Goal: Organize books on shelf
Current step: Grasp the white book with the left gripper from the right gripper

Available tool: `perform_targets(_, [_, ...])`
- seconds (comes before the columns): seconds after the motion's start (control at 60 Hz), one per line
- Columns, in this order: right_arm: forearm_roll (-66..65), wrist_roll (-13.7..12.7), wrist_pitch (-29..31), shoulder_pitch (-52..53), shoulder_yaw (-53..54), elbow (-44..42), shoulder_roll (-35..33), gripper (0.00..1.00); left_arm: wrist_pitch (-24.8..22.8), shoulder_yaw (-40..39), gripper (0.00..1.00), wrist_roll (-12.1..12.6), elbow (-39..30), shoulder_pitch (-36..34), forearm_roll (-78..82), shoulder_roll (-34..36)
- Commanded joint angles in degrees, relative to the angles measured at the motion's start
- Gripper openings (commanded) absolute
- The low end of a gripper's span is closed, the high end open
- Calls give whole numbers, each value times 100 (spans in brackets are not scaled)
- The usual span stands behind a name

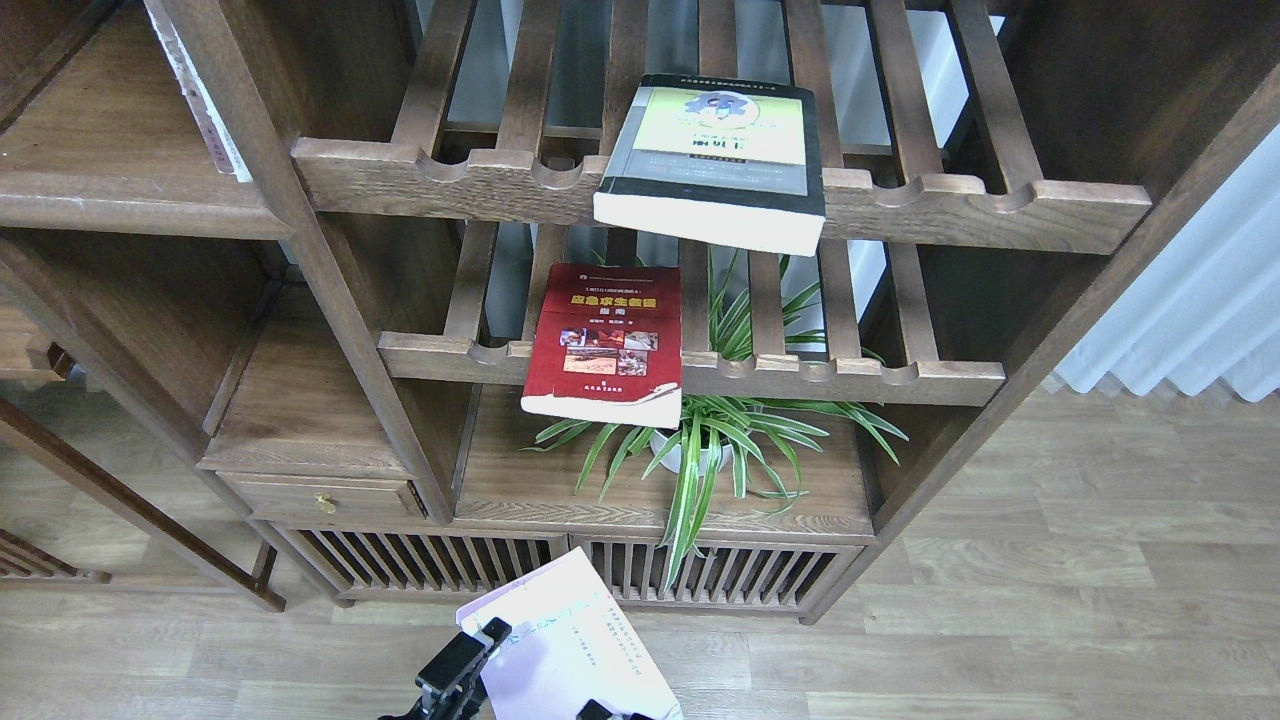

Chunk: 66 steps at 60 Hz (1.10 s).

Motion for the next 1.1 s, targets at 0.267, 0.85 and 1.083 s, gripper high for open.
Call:
perform_targets(0.267, [-151,-16,0,-187,-15,-17,-3,8,0,243,50,-26,-27,-87,21,-81])
perform_targets(0.85, [-204,-7,0,-161,55,-140,-3,10,0,261,6,-149,-71,-105,56,-11])
perform_targets(1.083, [-142,28,0,129,134,-202,-3,11,0,331,6,-123,-176,-70,73,305])
